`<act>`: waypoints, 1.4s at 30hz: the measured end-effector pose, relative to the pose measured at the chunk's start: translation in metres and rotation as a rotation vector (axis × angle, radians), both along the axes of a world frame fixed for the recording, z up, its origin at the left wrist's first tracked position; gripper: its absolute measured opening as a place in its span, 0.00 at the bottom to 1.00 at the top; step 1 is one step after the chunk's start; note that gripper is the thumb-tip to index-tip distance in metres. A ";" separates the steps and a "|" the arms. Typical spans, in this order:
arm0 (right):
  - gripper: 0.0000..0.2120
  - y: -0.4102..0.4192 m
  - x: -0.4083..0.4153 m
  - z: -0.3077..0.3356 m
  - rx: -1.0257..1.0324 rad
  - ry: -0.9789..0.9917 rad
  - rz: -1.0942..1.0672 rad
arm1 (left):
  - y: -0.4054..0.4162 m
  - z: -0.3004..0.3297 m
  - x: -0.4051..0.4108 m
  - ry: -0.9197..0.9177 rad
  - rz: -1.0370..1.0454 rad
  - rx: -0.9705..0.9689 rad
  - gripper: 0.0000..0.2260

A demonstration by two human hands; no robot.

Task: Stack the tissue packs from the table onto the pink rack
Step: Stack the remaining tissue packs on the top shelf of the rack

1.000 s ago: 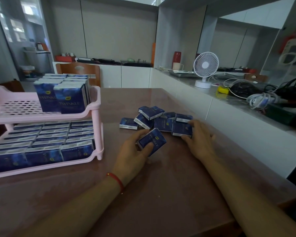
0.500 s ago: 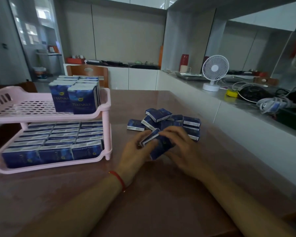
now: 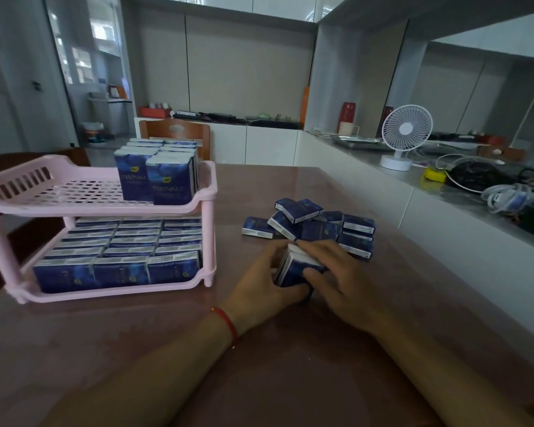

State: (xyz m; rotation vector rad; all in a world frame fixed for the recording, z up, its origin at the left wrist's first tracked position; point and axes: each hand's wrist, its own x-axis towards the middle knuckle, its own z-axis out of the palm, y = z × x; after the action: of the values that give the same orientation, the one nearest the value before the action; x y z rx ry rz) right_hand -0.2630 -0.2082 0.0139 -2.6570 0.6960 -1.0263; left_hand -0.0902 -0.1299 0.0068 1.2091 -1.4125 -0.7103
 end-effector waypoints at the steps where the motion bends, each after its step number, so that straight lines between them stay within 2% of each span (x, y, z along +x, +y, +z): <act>1: 0.27 0.002 0.001 0.001 -0.010 0.016 -0.002 | 0.001 0.001 -0.001 -0.025 -0.001 -0.018 0.29; 5: 0.27 0.006 0.000 0.001 0.056 0.030 -0.014 | 0.004 0.003 0.001 -0.126 0.048 -0.020 0.26; 10: 0.24 0.007 -0.006 0.001 0.224 -0.066 -0.107 | 0.017 0.013 0.014 -0.162 0.130 0.053 0.25; 14: 0.14 0.019 -0.004 0.013 0.163 0.106 -0.181 | 0.061 0.040 0.031 -0.165 0.146 -0.022 0.23; 18: 0.18 0.036 0.000 0.030 0.112 0.229 -0.161 | 0.121 0.077 0.069 -0.139 0.186 -0.087 0.21; 20: 0.18 0.041 0.009 0.035 0.093 0.218 -0.136 | 0.140 0.098 0.092 -0.131 0.238 -0.131 0.21; 23: 0.15 0.050 0.037 0.039 0.038 0.149 -0.077 | 0.154 0.129 0.121 -0.058 0.294 -0.159 0.22; 28: 0.16 0.043 0.101 0.033 0.110 -0.109 0.011 | 0.143 0.156 0.166 -0.134 0.391 -0.156 0.21; 33: 0.21 0.049 0.139 0.020 0.192 -0.377 -0.090 | 0.124 0.162 0.197 -0.165 0.366 -0.012 0.21; 39: 0.17 0.044 0.135 -0.004 0.118 -0.237 -0.129 | 0.106 0.168 0.205 -0.213 0.347 0.058 0.21; 42: 0.16 0.043 0.131 -0.003 0.206 -0.264 -0.147 | 0.100 0.165 0.209 -0.239 0.345 0.069 0.22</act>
State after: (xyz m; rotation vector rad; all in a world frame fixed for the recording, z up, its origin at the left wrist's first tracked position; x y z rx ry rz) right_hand -0.1324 -0.1654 0.0111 -2.2711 0.8935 -1.2403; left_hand 0.1192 -0.0298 0.1722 1.5852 -1.3309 -0.3863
